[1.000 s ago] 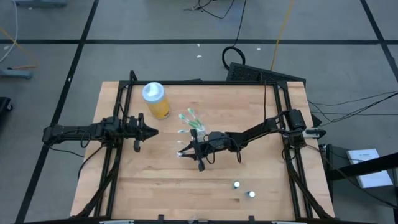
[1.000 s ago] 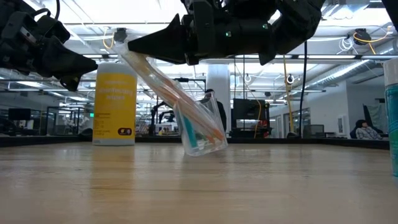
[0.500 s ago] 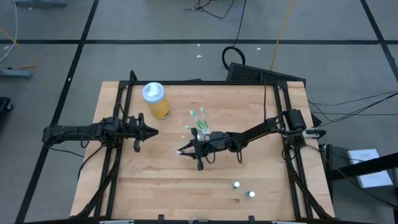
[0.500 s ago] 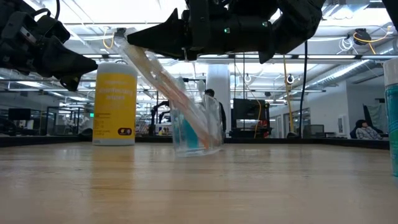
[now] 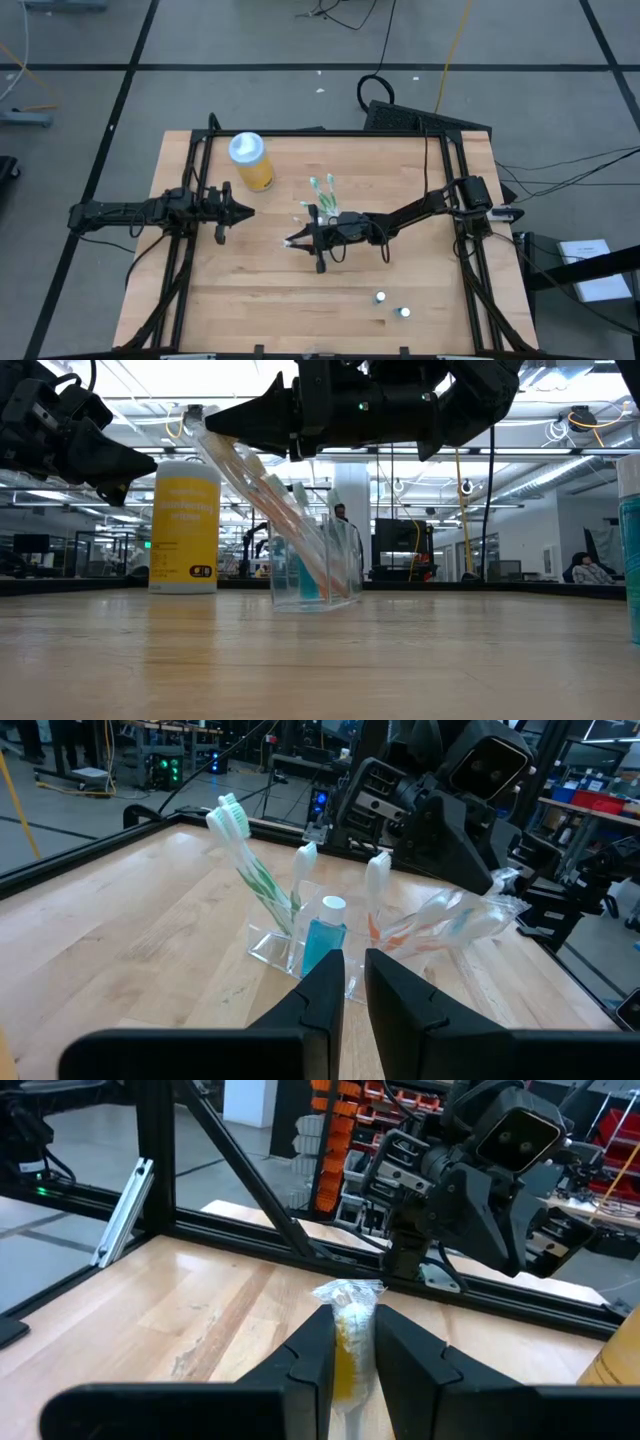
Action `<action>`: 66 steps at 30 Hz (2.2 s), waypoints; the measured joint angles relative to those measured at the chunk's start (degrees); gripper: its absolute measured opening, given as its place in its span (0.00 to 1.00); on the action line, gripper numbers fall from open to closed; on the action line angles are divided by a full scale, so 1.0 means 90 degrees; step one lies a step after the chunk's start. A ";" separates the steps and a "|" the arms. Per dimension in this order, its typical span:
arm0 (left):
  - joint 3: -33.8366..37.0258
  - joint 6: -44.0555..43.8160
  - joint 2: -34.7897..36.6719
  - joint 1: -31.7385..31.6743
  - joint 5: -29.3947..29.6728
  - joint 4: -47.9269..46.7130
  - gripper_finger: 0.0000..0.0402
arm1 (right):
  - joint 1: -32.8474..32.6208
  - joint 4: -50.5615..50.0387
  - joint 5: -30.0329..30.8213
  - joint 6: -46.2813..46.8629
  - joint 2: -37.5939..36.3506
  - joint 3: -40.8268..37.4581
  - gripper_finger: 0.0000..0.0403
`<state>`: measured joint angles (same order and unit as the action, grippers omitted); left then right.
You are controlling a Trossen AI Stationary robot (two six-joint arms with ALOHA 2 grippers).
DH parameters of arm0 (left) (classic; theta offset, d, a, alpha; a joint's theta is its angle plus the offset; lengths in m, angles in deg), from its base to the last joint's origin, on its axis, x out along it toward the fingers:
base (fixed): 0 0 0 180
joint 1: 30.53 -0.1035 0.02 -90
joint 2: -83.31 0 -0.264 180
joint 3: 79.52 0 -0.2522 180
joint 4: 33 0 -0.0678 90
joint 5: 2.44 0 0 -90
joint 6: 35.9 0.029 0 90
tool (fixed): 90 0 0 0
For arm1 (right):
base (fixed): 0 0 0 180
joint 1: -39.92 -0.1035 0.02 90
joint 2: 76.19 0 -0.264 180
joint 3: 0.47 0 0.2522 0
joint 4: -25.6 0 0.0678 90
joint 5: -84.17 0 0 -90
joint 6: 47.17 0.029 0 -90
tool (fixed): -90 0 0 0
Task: Pick & Place toothbrushing station
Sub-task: Put the orange toothbrush into the transparent organizer
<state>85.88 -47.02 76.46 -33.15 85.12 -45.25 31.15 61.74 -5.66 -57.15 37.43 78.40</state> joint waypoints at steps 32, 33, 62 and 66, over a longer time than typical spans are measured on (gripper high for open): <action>0.0000 -0.0002 0.0000 0.0002 0.0000 0.0001 0.12 | -0.0119 0.3169 0.0810 0.0695 -0.1115 -0.2623 0.12; 0.0001 0.0000 0.0000 0.0001 -0.0001 -0.0004 0.12 | -0.0119 0.3103 0.0807 0.0694 -0.1115 -0.2623 0.11; 0.0002 0.0001 0.0000 0.0001 0.0000 0.0001 0.12 | -0.0259 0.2875 0.0816 0.0192 -0.0994 -0.2625 0.10; 0.0000 -0.0001 0.0000 0.0000 0.0000 0.0001 0.12 | -0.0260 0.2898 0.0825 0.0275 -0.0957 -0.2633 0.10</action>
<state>85.88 -47.03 76.46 -33.15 85.12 -45.24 28.81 87.82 1.76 -54.68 28.82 54.70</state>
